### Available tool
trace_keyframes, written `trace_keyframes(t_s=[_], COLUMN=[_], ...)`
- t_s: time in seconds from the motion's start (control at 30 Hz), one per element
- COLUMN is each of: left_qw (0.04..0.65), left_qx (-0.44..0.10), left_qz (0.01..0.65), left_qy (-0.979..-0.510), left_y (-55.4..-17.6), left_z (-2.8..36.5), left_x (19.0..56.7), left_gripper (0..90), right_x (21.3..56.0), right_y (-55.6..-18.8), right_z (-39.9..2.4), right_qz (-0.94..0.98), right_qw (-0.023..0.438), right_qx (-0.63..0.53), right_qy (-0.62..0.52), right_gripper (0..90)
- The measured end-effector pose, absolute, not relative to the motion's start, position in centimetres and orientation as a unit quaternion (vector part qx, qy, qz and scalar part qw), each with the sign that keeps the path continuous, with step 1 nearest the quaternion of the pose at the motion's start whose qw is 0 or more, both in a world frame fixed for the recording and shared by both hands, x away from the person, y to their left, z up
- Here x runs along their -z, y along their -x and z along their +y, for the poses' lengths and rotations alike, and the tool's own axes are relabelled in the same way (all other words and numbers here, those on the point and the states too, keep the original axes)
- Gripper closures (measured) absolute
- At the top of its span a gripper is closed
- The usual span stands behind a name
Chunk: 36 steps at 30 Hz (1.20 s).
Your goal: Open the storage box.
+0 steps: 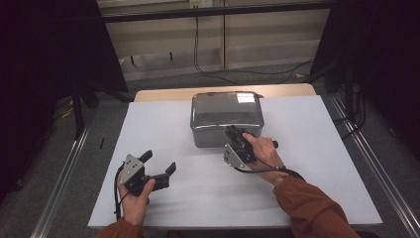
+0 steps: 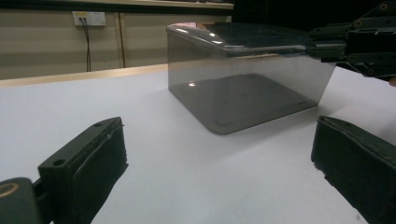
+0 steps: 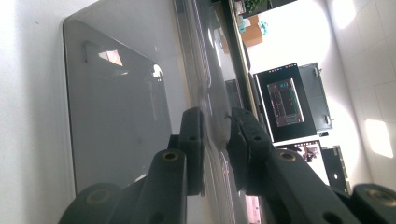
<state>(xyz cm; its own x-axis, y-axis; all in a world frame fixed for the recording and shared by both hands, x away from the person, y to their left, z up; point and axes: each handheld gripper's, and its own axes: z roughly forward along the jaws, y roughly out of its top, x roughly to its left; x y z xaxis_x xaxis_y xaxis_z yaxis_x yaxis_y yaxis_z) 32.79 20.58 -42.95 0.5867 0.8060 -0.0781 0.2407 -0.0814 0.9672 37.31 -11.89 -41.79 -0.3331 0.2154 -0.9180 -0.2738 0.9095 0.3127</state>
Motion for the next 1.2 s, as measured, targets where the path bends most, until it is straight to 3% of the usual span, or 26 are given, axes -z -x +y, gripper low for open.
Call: trace_keyframes(t_s=[0.67, 1.2], left_qw=[0.57, 0.573], left_qx=[-0.239, -0.251], left_qz=[0.357, 0.343], left_qy=[-0.701, -0.701], left_y=[-34.5, -38.1], left_z=[18.4, 16.2], left_x=[42.4, 41.5], left_gripper=[3.0, 3.2], right_x=[40.9, 39.9], right_y=[-37.5, -37.8], right_z=[-11.9, -12.1], right_qz=[0.781, 0.769], right_qw=[0.584, 0.595], right_qx=[-0.22, -0.235], right_qy=[0.014, 0.01], right_gripper=[77.2, 78.1])
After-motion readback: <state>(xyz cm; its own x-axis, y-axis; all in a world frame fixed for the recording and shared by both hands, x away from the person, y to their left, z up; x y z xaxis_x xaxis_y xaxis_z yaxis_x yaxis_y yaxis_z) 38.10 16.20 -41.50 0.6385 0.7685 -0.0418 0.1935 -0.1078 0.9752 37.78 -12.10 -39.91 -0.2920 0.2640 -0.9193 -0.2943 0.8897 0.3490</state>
